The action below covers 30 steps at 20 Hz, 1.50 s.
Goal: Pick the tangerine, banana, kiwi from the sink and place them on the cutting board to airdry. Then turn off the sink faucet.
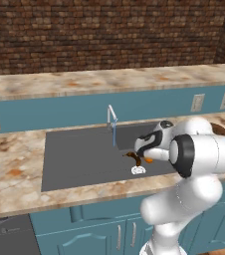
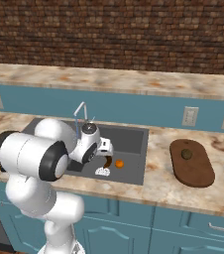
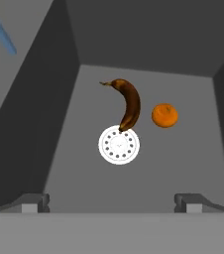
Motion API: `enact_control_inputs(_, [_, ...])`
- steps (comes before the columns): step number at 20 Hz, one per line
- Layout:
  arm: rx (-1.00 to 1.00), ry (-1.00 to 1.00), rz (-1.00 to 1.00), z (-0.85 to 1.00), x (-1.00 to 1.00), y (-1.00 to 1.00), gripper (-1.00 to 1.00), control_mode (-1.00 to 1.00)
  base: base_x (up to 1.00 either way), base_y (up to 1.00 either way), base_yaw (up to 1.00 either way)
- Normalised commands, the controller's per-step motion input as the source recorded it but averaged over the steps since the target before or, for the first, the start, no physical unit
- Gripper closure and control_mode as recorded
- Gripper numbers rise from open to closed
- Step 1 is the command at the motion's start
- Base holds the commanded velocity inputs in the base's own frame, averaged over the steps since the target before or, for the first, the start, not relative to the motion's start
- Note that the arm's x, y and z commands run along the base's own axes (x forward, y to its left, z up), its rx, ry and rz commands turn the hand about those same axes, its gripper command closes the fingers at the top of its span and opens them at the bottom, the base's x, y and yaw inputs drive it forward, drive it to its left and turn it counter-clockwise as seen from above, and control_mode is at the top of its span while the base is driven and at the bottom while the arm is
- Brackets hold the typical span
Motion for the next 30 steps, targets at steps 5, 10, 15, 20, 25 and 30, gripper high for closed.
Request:
enact_control_inputs(5, [0.03,0.03,0.0,-0.32,0.3,-0.11,-1.0,-1.0,0.0,0.0,0.0])
enact_control_inputs(10, [0.02,0.03,0.0,-0.32,0.34,-0.08,-1.0,-1.0,0.0,0.0,0.0])
enact_control_inputs(15, [0.01,0.04,0.0,-0.31,0.33,0.0,-1.0,-1.0,0.0,0.0,0.0])
enact_control_inputs(20, [0.01,0.05,0.0,-0.36,0.35,0.0,-1.0,-1.0,0.0,0.0,0.0])
enact_control_inputs(25, [0.01,0.05,0.0,-0.36,0.38,0.0,-1.0,-1.0,0.0,0.0,0.0])
enact_control_inputs(30, [0.01,0.04,0.0,-0.32,0.43,-0.01,-1.0,-1.0,0.0,0.0,0.0])
